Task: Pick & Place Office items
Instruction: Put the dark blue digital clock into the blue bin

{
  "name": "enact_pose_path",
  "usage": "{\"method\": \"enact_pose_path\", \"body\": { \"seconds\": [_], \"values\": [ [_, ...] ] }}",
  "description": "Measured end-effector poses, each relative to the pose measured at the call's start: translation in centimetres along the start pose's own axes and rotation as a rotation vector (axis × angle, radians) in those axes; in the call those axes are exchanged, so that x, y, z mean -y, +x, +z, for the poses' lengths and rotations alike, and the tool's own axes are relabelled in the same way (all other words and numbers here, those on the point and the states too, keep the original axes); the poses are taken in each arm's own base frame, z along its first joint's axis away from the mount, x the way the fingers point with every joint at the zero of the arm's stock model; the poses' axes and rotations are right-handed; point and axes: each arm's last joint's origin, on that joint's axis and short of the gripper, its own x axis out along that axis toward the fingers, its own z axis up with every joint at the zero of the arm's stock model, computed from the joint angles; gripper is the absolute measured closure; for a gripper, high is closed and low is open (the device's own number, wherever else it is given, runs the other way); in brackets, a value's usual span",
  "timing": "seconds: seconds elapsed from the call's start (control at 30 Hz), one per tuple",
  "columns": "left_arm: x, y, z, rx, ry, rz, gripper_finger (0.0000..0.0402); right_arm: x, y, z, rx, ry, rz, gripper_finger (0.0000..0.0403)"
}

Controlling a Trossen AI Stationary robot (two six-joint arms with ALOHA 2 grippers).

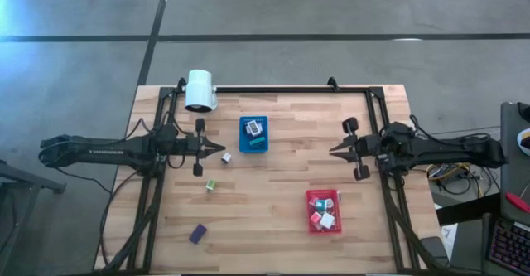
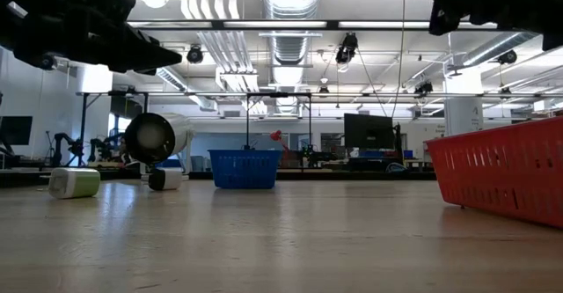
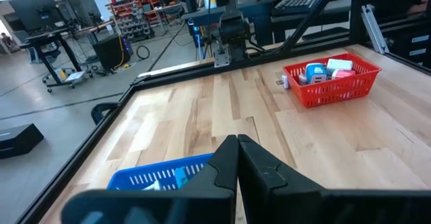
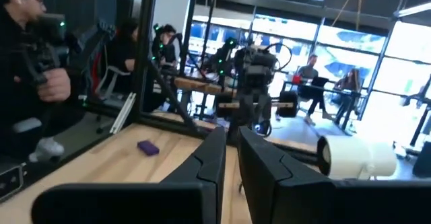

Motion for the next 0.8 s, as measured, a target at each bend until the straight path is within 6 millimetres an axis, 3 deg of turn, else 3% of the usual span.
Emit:
{"method": "enact_pose_path", "body": {
  "seconds": [0.53,0.8],
  "values": [
    [0.0,0.0,0.0,-0.003,0.004,-0.001,0.0390,-0.5,-1.9,-0.2,0.109,0.060,-0.046,0.0369],
    [0.0,0.0,-0.1,-0.007,-0.009,-0.002,0.0390,-0.2,-2.8,-1.4,0.097,0.050,-0.126,0.0369]
  ]
}}
